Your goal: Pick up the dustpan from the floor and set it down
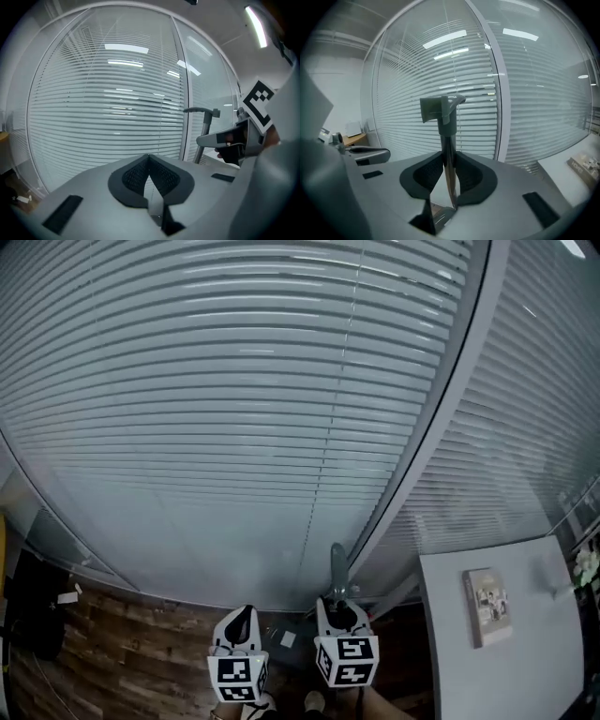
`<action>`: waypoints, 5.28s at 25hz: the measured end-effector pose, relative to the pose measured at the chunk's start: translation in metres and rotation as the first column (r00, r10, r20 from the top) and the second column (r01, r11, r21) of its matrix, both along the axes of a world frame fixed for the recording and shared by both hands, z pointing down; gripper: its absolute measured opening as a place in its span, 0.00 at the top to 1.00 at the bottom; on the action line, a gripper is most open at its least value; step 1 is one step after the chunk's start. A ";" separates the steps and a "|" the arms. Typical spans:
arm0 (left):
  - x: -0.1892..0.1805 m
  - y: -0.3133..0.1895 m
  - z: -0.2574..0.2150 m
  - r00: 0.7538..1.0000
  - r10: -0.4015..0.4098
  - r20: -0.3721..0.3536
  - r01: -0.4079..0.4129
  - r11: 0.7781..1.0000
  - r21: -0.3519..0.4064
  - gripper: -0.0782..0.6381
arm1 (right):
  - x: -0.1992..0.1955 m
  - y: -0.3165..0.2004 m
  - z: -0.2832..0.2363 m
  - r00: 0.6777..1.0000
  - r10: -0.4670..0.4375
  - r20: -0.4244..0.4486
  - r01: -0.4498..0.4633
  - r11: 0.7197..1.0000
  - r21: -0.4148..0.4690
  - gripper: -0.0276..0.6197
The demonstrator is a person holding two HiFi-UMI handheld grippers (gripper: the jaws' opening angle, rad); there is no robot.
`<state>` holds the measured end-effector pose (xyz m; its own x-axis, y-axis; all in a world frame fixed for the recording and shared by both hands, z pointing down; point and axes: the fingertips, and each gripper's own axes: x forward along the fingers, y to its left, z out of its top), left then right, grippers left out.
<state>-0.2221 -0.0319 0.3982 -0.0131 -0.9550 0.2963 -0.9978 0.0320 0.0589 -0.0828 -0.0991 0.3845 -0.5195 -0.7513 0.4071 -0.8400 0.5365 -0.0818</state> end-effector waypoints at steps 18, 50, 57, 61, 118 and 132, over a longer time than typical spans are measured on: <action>0.047 -0.063 -0.109 0.989 0.139 0.050 -0.146 0.971 0.188 0.87 | 0.044 -0.032 -0.113 0.997 0.073 0.022 -0.076 0.981 0.178 0.80; 0.230 -0.085 -0.049 0.865 0.501 0.023 -0.501 0.862 0.073 0.87 | 0.238 -0.003 -0.043 0.899 0.434 -0.047 -0.433 0.901 0.037 0.80; 0.246 -0.080 -0.005 0.849 0.527 0.028 -0.528 0.849 0.030 0.87 | 0.251 0.003 0.017 0.898 0.430 -0.088 -0.434 0.901 -0.025 0.80; 0.253 -0.081 0.036 0.854 0.521 0.023 -0.520 0.854 -0.031 0.87 | 0.253 0.005 0.063 0.908 0.408 -0.097 -0.415 0.908 -0.065 0.80; 0.199 -0.084 0.238 0.919 0.393 -0.043 -0.392 0.891 -0.229 0.87 | 0.260 -0.070 0.296 0.892 0.419 -0.171 -0.446 0.879 -0.171 0.80; 0.200 -0.080 0.234 0.918 0.396 -0.027 -0.392 0.892 -0.225 0.87 | 0.268 -0.075 0.300 0.887 0.432 -0.167 -0.457 0.873 -0.168 0.79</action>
<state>-0.0223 -0.1123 0.6321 0.3427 -0.7927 0.5041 -0.9321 -0.3537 0.0774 0.1853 -0.1739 0.6845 -0.0876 -0.7886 0.6086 -0.9957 0.0875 -0.0299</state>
